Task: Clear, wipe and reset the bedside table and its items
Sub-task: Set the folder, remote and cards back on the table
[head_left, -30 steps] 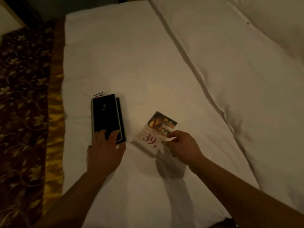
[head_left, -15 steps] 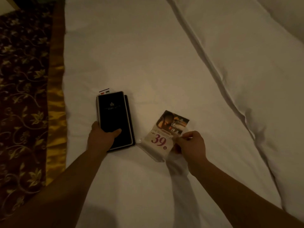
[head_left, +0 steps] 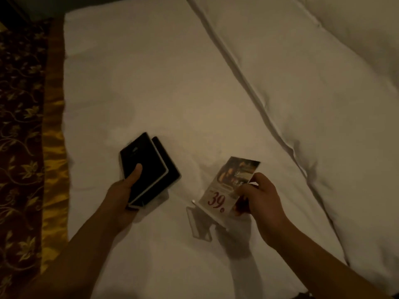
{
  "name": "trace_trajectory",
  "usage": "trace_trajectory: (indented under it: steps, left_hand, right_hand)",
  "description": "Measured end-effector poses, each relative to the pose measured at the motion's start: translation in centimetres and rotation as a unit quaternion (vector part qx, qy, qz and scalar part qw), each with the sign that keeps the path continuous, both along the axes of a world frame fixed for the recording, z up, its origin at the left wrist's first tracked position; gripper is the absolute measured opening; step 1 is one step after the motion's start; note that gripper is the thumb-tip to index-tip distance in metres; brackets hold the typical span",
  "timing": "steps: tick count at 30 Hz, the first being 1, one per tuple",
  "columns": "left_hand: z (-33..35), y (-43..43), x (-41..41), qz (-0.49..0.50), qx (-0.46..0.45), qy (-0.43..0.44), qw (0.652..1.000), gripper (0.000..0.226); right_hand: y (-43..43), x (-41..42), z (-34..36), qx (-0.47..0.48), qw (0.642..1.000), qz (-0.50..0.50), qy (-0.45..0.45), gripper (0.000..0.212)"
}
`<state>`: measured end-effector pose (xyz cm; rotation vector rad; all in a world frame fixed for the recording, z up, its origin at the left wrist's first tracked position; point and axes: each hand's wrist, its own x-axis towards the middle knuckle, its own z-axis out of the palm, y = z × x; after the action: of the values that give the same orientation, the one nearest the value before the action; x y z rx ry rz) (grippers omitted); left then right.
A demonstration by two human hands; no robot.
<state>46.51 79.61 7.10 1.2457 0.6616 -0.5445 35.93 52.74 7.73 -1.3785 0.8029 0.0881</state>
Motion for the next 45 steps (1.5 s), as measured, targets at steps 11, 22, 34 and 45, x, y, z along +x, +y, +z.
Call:
trace_trajectory:
  steps: [11,22,34,45]
  left_hand:
    - [2.9,-11.9,-6.0,-0.135,0.119,-0.099,0.979,0.073]
    - [5.9,-36.5,-16.9,-0.294,0.081,-0.158,0.939,0.079]
    - [6.9,-58.1,-29.3,-0.471,0.101,-0.249,0.84,0.068]
    - [6.9,-69.0,-36.6,-0.547,0.11,-0.303,0.773,0.061]
  right_hand:
    - [-10.5,-7.6,3.4,-0.045,0.996,-0.049,-0.064,0.026]
    - [-28.8,-24.7,6.5,-0.072,0.969,-0.225,-0.067,0.023]
    - [-44.5,-42.5,7.8,-0.072,0.906,-0.413,-0.058,0.022]
    - [-50.8,-53.0,5.8,-0.072,0.856,-0.509,-0.052,0.024]
